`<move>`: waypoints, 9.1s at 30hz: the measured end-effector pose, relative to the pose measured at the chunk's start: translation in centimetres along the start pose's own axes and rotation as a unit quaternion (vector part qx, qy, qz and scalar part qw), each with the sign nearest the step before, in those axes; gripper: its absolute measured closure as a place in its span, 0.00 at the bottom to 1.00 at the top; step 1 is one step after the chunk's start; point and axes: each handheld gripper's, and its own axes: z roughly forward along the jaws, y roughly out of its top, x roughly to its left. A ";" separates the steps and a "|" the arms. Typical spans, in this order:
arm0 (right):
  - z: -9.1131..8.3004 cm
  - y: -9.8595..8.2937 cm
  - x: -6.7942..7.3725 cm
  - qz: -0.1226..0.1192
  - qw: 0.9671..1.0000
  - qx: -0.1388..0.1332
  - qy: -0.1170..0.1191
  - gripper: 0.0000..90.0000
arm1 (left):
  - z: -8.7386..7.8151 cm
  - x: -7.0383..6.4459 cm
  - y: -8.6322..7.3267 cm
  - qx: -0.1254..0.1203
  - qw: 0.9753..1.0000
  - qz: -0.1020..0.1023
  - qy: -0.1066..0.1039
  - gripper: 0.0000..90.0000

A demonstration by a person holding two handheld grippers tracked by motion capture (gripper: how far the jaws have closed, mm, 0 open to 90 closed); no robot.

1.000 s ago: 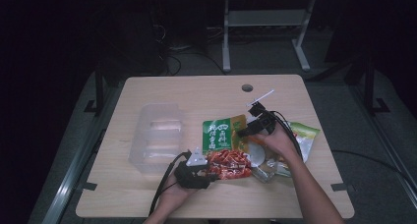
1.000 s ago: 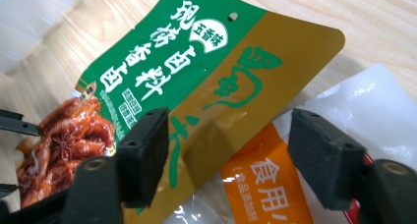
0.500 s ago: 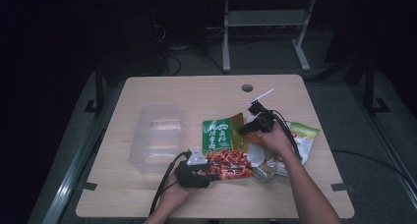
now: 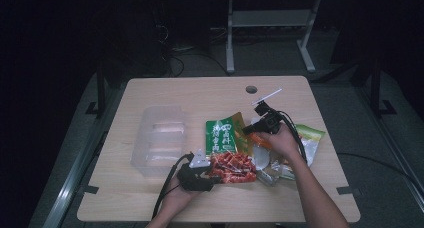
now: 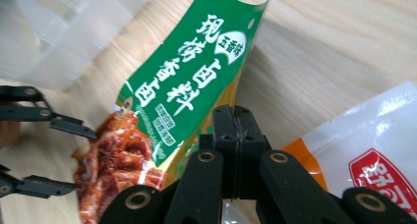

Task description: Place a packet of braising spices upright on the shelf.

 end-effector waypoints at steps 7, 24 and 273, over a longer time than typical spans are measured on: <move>-2.2 -0.1 1.5 -0.024 0.999 -0.040 0.012 1.00 | -0.8 0.0 0.4 -0.025 1.000 -0.007 0.000 0.46; -7.5 -2.1 5.7 -0.107 0.988 -0.106 0.025 1.00 | -2.1 0.3 1.2 -0.072 0.996 -0.058 -0.001 0.34; 9.5 15.8 12.3 -0.164 0.976 -0.137 0.040 0.99 | -5.8 -2.6 -0.1 -0.127 0.992 0.018 -0.014 0.32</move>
